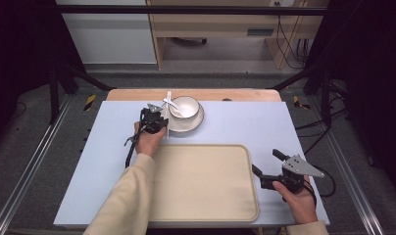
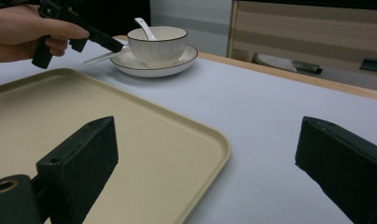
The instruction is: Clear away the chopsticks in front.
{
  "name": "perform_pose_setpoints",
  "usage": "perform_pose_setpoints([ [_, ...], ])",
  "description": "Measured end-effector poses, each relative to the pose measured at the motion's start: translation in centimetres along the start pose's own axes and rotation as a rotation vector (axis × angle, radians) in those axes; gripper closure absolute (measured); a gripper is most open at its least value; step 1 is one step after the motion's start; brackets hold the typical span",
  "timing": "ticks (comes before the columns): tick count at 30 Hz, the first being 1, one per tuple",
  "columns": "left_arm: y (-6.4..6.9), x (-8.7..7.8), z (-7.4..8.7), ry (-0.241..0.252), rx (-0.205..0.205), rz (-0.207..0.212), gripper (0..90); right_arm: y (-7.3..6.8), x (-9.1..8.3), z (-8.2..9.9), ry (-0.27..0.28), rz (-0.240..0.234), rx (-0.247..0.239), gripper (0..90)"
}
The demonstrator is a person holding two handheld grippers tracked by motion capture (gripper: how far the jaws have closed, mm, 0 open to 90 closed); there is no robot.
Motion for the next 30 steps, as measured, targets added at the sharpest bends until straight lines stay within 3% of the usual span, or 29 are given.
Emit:
perform_pose_setpoints([
  [12, 0.06, 0.57, 0.17, 0.003, -0.083, -0.002, 77.4, 0.01, 0.07, 0.07, -0.008, -0.001, -0.005, 6.3],
  [17, -0.04, 0.6, 0.13, 0.003, -0.135, -0.027, 80.6, 0.04, 0.11, 0.15, -0.013, -0.004, -0.005, 6.3],
  [24, 0.13, 0.64, 0.14, 0.01, -0.149, -0.062, 84.3, 0.21, 0.04, 0.2, -0.011, -0.005, -0.006, 6.6],
  [30, 0.17, 0.45, 0.08, 0.009, -0.13, -0.08, 85.8, 0.2, 0.04, 0.2, -0.011, -0.008, -0.01, 6.7],
])
Point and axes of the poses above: each handheld gripper's, and its own axes: x roughly forward along the jaws, z roughly out of its underside, y roughly to its right, the point moved 1 cm from there along x, roughly forward along the jaws, and after that the axes turned 4 degrees about -z, right-handed, at the moved point
